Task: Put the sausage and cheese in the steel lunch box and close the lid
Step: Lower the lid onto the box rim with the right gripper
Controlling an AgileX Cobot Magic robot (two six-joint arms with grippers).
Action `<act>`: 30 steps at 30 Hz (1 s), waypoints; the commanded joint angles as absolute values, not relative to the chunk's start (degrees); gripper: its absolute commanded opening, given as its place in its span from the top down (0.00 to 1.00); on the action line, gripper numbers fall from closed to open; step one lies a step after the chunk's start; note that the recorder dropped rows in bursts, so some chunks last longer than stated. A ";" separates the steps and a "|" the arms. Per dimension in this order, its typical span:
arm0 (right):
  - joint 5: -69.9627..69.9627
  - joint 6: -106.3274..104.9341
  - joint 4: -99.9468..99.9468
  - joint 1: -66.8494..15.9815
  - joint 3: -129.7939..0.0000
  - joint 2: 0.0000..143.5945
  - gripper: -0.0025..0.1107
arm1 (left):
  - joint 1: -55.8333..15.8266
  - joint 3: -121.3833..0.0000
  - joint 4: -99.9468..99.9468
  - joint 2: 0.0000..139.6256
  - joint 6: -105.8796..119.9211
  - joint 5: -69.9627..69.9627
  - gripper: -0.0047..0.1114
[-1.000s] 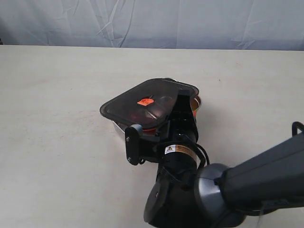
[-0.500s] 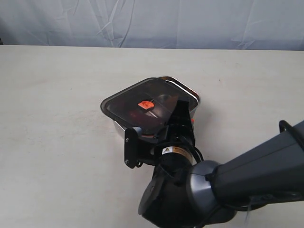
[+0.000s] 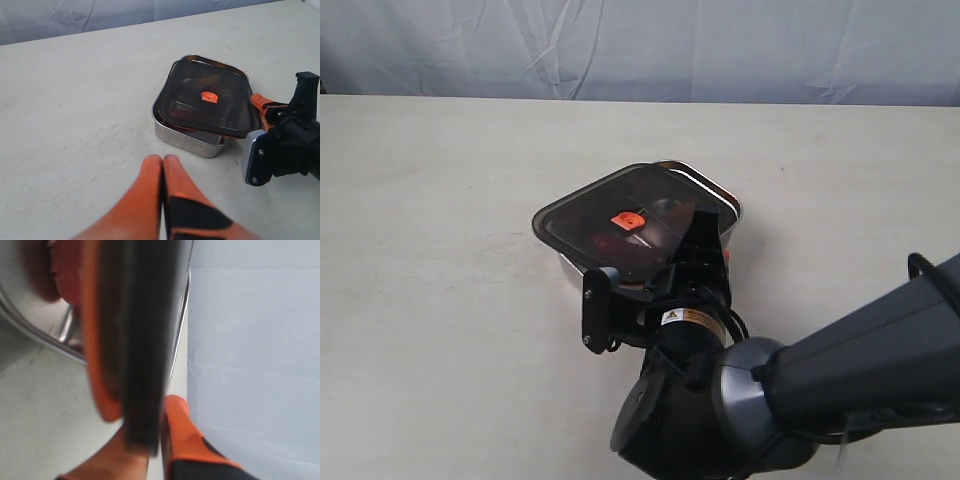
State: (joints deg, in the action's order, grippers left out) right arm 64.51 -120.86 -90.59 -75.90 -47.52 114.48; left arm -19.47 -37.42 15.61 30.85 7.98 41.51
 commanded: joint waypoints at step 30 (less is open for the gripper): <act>64.58 -116.79 -99.95 -83.54 -47.78 104.77 0.46 | -19.60 -37.03 14.26 30.72 7.82 41.00 0.96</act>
